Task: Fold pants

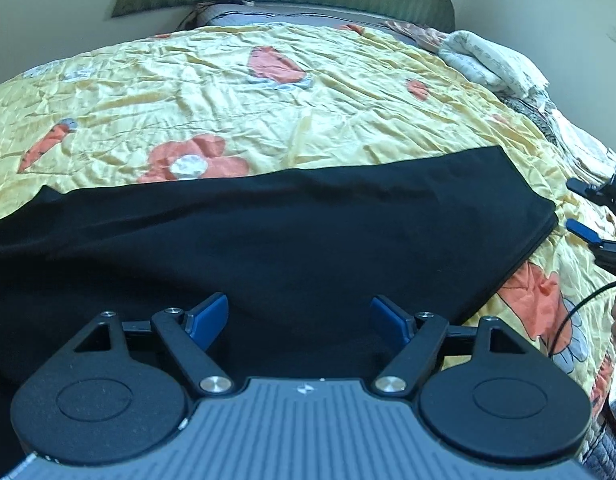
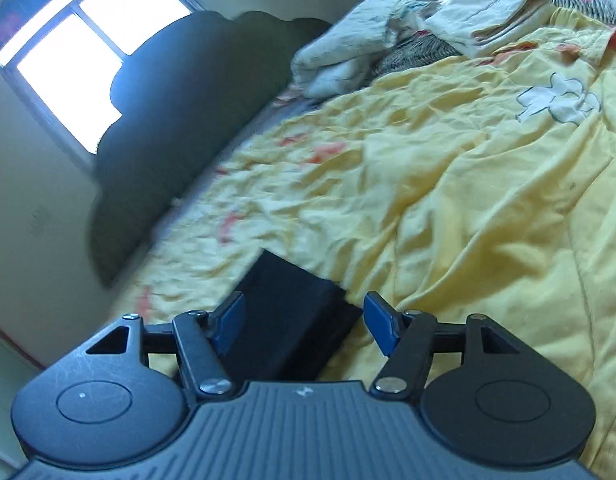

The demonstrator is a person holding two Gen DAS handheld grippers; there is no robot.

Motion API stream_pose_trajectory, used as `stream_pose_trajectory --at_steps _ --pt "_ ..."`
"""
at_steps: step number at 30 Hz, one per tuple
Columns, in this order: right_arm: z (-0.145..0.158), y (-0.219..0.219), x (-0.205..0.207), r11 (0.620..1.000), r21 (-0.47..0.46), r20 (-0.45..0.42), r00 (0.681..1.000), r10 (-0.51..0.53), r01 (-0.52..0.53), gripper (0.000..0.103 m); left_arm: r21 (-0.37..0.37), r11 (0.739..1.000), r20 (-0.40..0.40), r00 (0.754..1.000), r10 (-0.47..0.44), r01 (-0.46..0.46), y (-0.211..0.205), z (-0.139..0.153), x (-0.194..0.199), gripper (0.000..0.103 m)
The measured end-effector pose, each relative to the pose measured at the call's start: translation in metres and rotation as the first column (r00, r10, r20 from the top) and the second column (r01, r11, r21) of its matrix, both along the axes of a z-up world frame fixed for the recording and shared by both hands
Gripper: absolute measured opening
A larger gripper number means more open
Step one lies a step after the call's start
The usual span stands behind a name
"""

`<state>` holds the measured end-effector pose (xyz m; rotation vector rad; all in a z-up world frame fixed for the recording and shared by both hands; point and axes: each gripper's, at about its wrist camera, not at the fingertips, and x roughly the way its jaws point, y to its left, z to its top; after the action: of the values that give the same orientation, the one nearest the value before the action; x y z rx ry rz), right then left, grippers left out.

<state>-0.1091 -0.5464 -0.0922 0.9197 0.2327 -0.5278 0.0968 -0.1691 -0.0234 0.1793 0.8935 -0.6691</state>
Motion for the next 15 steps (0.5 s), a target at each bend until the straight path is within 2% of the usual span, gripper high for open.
stream_pose_trajectory --at_steps 1,3,6,8,12,13,15 --pt "-0.002 -0.002 -0.001 0.997 0.051 0.04 0.998 0.047 -0.049 0.066 0.004 1.0 -0.003 1.0 -0.007 0.007 -0.004 -0.002 -0.001 0.08" --pt "-0.008 -0.004 0.005 0.986 0.12 0.061 0.992 0.107 -0.113 0.066 0.014 1.0 -0.009 1.0 -0.022 0.022 -0.01 -0.005 -0.005 0.08" --pt "-0.013 -0.003 0.016 0.985 0.119 0.028 0.992 0.119 -0.122 0.066 0.043 0.997 0.003 0.998 -0.069 0.069 -0.018 -0.008 -0.014 0.08" --pt "-0.016 -0.006 0.024 0.984 0.121 0.036 0.991 0.128 -0.131 0.066 0.072 0.994 0.039 0.995 -0.091 0.088 -0.021 -0.008 -0.021 0.08" --pt "-0.019 -0.015 0.04 0.989 0.084 0.009 0.993 0.119 -0.119 0.064 0.091 0.99 0.07 0.991 -0.115 0.108 -0.026 -0.007 -0.028 0.08" --pt "-0.021 -0.018 0.043 0.99 0.089 0.007 0.994 0.109 -0.11 0.059 0.089 0.989 0.067 0.99 -0.124 0.118 -0.027 -0.007 -0.028 0.08" --pt "-0.023 -0.02 0.045 0.992 0.088 -0.008 0.996 0.092 -0.091 0.025 0.087 0.985 0.068 0.986 -0.154 0.148 -0.029 -0.005 -0.033 0.082"
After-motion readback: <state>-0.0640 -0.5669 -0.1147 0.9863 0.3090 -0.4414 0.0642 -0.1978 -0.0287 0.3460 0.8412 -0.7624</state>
